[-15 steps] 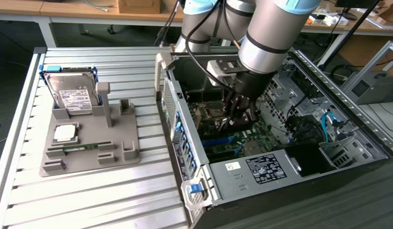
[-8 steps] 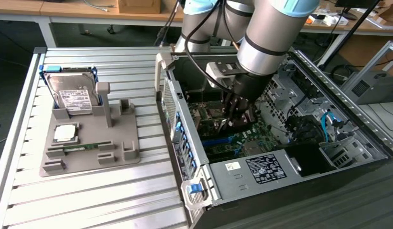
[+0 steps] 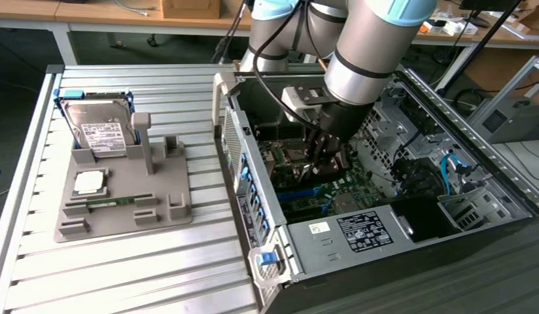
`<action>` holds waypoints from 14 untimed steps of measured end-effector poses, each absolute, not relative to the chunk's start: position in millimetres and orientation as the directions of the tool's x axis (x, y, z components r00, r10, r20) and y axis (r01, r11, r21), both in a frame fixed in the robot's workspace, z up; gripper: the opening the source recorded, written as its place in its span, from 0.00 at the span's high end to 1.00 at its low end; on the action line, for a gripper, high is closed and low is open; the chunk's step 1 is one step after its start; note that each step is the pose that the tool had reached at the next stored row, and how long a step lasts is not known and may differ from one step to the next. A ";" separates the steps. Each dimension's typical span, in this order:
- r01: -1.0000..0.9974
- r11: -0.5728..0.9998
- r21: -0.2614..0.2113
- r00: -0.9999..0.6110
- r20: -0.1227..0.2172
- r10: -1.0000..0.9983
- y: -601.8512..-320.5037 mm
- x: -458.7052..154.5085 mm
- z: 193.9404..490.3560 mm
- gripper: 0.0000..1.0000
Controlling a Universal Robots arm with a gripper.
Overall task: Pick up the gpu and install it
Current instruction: 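Insert the gpu into the slot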
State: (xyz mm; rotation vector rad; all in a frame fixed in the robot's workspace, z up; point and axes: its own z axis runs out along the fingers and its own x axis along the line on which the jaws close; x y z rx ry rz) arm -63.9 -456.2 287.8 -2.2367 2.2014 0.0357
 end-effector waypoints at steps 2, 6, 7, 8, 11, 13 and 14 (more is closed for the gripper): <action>-1.000 -0.016 0.014 0.016 -0.018 -1.000 -456.2 -63.9 287.8 0.73; -1.000 -0.016 0.014 0.016 -0.018 -1.000 -456.2 -63.9 287.4 0.73; -1.000 -0.016 0.014 0.016 -0.018 -1.000 -456.2 -64.0 287.1 0.73; -1.000 -0.016 0.014 0.016 -0.018 -1.000 -456.2 -64.0 286.9 0.73; -1.000 -0.016 0.014 0.016 -0.018 -1.000 -456.2 -64.1 286.3 0.73; -1.000 -0.016 0.014 0.016 -0.018 -1.000 -456.2 -64.0 285.7 0.73; -1.000 -0.016 0.014 0.016 -0.018 -1.000 -456.2 -64.1 285.4 0.73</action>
